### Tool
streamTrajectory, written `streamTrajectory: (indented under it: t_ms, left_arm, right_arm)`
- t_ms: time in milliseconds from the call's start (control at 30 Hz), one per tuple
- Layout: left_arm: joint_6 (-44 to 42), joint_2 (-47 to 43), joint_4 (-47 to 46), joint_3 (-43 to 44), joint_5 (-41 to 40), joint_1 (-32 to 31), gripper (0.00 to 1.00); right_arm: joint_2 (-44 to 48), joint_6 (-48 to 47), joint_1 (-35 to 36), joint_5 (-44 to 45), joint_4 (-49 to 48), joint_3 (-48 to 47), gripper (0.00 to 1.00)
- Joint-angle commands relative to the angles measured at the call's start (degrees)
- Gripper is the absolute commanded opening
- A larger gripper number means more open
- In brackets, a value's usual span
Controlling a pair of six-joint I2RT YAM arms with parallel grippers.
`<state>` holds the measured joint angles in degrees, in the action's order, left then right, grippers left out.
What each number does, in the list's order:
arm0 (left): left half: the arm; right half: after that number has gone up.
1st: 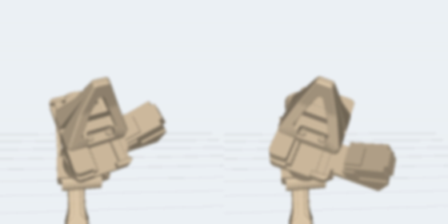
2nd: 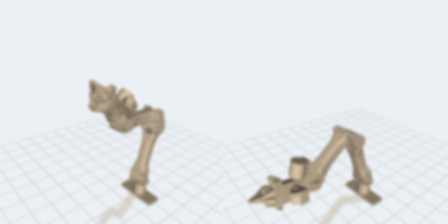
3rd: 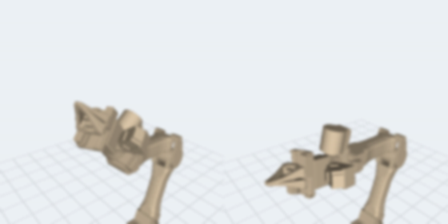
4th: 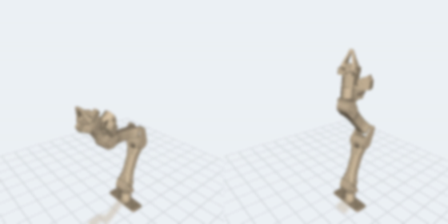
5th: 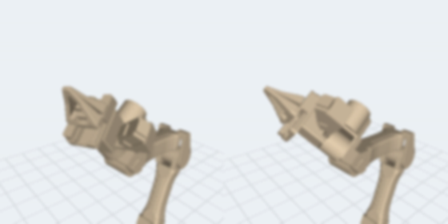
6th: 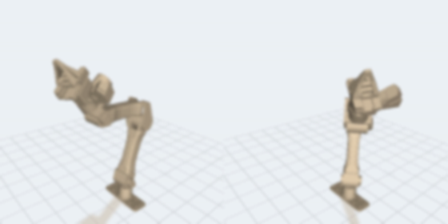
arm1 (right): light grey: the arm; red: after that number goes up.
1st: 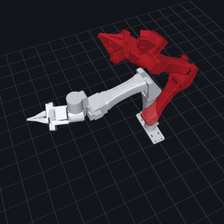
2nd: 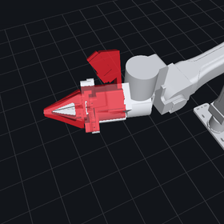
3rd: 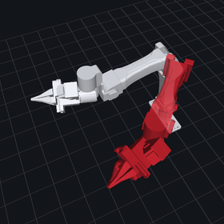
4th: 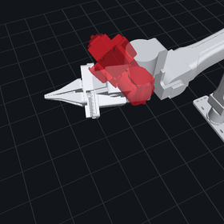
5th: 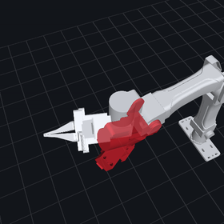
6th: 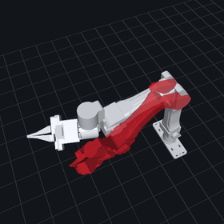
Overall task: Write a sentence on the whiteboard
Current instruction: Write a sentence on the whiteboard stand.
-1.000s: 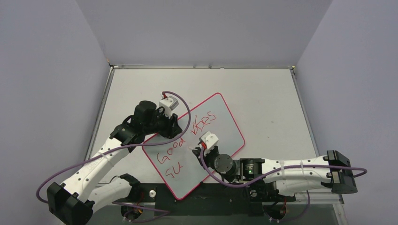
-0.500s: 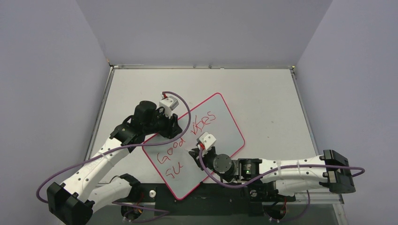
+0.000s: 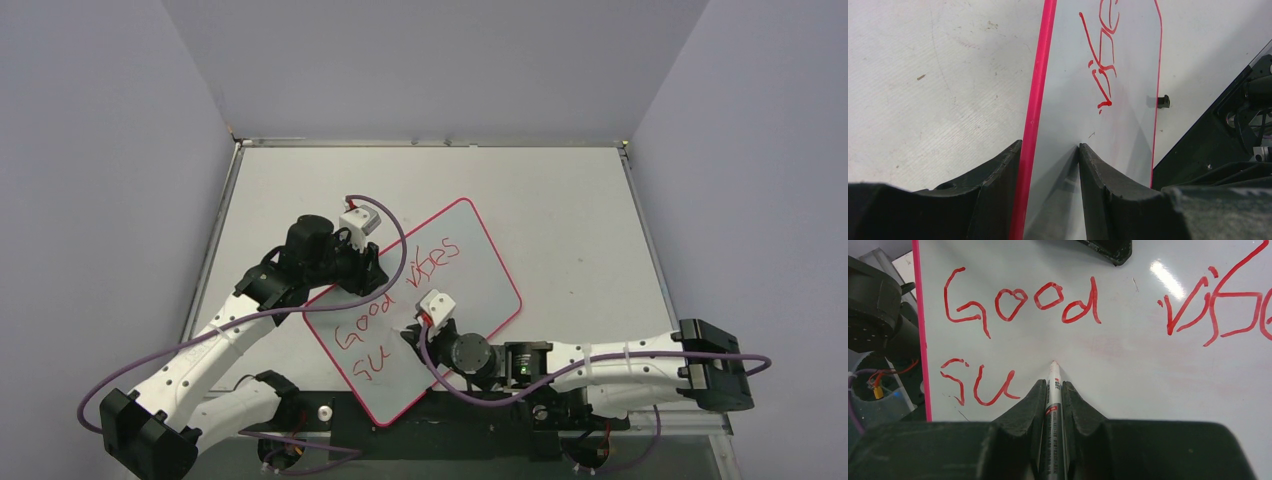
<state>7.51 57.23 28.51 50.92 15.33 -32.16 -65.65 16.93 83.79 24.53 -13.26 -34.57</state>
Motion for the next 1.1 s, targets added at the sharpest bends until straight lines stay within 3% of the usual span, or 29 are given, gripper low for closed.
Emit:
streamTrajectory:
  t_ms: [0, 1067]
  left_arm:
    - [-2.2, -0.5, -2.0, 1.2, -3.5, 0.0, 0.00]
    - [-2.2, 0.1, -1.9, 1.2, -3.8, 0.0, 0.00]
  right_arm:
    - [-1.1, 0.4, 0.7, -0.9, -4.0, 0.6, 0.00]
    - [-5.2, 8.0, 9.4, 5.5, -1.1, 4.3, 0.00]
